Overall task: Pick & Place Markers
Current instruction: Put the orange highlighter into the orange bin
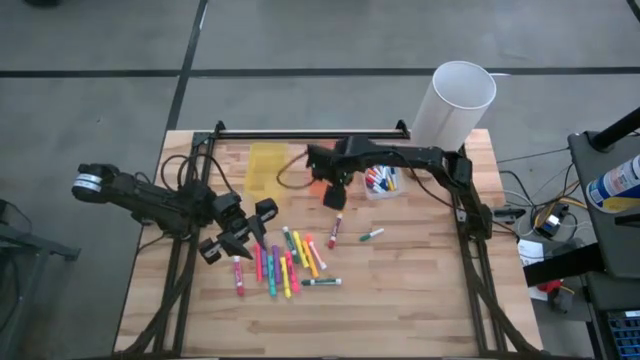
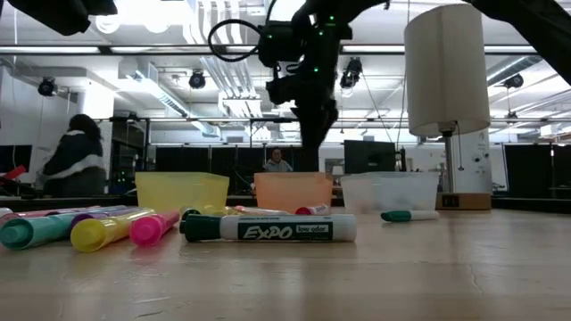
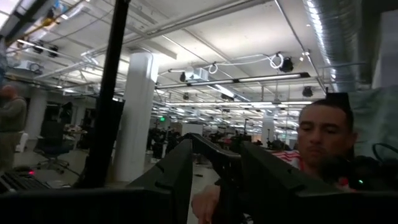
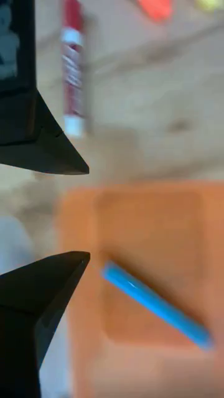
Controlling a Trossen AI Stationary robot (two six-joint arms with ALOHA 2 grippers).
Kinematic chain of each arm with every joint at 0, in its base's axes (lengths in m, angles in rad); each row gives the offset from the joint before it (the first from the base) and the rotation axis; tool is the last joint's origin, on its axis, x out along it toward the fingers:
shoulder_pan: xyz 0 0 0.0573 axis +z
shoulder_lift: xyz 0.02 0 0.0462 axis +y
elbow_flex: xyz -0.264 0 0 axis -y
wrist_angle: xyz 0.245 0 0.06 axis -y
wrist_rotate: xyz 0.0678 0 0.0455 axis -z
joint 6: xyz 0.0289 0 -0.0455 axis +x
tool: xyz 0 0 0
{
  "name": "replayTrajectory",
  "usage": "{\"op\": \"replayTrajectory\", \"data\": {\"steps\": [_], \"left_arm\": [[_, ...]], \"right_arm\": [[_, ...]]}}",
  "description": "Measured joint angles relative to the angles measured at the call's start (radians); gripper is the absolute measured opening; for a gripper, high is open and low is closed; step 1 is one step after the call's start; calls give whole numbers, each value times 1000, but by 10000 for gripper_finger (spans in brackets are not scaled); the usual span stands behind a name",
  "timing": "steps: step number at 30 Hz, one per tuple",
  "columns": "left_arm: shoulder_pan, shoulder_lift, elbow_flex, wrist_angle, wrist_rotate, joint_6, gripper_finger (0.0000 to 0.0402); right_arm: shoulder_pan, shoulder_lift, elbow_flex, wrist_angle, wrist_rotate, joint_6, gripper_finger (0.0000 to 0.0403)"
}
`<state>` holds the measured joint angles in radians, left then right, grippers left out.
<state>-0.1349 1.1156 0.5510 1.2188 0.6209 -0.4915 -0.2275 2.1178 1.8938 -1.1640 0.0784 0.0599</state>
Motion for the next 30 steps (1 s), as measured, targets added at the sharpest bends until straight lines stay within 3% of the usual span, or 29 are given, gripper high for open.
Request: {"op": "replayTrajectory", "data": {"steps": [4,15,20,26,30], "left_arm": [[0,4,0,-4,28,-16,133],[0,5,0,-42,-97,-131,133],[0,-9,0,-243,-169,-171,133],[-7,-36,0,-585,-276,-310,133],[-13,-46,0,-779,-346,-429,133]], "right_arm": [[73,0,-29,-52,0,53,199],[273,-48,-89,-98,21,106,174],[363,-116,-131,-86,95,185,162],[474,-184,-221,-26,340,270,154],[530,-217,-304,-5,423,347,150]]}}
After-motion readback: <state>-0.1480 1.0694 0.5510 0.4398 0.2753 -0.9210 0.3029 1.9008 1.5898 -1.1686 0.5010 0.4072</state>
